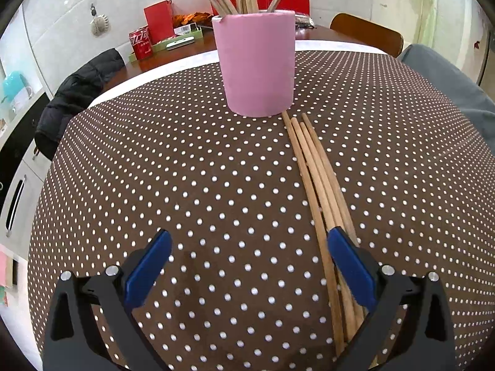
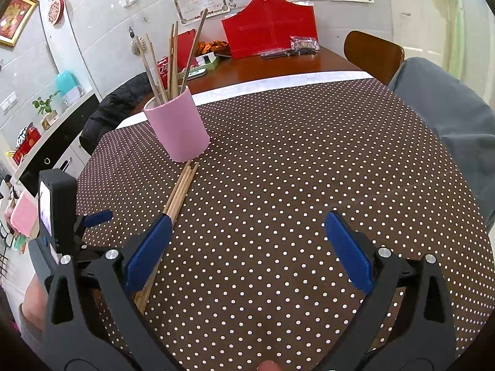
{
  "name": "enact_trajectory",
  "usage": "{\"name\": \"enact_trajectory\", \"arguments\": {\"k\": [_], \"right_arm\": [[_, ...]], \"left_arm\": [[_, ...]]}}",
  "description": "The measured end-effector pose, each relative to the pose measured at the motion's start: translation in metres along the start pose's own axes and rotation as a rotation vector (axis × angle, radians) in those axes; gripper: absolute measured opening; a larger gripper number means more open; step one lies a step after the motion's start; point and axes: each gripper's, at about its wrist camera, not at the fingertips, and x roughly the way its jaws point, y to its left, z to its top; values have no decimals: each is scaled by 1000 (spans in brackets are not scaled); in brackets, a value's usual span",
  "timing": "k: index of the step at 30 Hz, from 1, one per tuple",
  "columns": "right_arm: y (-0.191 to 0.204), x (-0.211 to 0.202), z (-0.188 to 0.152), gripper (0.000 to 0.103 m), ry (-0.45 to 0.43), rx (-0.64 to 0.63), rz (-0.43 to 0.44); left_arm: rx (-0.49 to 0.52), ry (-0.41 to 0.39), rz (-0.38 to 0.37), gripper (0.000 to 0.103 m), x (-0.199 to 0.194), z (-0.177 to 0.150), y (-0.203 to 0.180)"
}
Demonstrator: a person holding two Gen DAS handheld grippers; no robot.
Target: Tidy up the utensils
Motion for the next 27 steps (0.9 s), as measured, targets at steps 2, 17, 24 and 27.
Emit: {"name": "enact_trajectory", "arguments": {"k": [2, 17, 24, 27], "right_arm": [[1, 1, 0, 97, 3, -2, 0], [29, 44, -16, 97, 138, -94, 10], [69, 86, -29, 97, 204, -218, 3], [74, 100, -30, 97, 220, -220, -17]], "left_arm": [[11, 15, 10, 99, 6, 5, 0], [-20, -12, -93, 58, 2, 3, 7], [-18, -13, -67, 63, -3, -10, 23], [-11, -16, -47, 67, -4, -10, 27]]}}
